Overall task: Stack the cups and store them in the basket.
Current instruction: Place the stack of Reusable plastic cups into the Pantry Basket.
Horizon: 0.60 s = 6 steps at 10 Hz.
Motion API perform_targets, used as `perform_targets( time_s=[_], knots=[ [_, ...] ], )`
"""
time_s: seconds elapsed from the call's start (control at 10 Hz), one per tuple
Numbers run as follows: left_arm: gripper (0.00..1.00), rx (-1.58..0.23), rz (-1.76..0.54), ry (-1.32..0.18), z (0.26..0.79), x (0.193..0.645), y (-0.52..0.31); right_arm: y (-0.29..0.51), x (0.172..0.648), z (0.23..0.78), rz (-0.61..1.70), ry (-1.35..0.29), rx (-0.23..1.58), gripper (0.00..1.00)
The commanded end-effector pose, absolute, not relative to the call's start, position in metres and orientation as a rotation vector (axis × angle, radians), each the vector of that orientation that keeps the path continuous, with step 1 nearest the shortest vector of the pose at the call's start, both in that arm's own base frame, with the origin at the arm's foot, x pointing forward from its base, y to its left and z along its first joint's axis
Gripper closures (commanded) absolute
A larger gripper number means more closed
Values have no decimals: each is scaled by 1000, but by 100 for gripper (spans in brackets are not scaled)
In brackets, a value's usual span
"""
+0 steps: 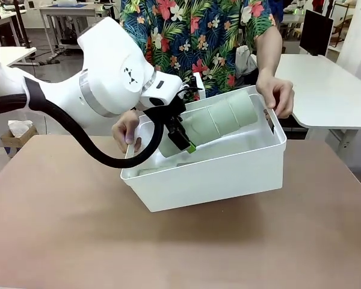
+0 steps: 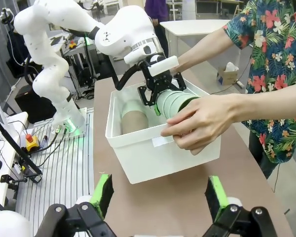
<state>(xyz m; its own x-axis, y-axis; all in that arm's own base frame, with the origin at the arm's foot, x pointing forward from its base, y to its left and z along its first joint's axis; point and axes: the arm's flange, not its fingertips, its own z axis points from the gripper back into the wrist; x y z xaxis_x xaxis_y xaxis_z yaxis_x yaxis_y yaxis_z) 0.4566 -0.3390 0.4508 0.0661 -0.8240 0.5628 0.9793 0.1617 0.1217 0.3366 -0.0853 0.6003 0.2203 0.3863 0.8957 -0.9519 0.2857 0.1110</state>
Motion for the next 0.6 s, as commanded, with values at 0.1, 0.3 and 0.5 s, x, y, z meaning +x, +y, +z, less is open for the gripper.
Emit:
perform_targets(
  time_s=[0.1,0.3,0.5],
  knots=[
    [15,-274,-1359,-578,445,465,-350,-86,337,604,1079,-907,800,0],
    [15,-276,-1352,-570,438,468,-353,-86,337,604,1079,-907,800,0],
    [15,-269,-1350,-578,437,468,-356,-86,337,604,1079,-907,800,0]
  ],
)
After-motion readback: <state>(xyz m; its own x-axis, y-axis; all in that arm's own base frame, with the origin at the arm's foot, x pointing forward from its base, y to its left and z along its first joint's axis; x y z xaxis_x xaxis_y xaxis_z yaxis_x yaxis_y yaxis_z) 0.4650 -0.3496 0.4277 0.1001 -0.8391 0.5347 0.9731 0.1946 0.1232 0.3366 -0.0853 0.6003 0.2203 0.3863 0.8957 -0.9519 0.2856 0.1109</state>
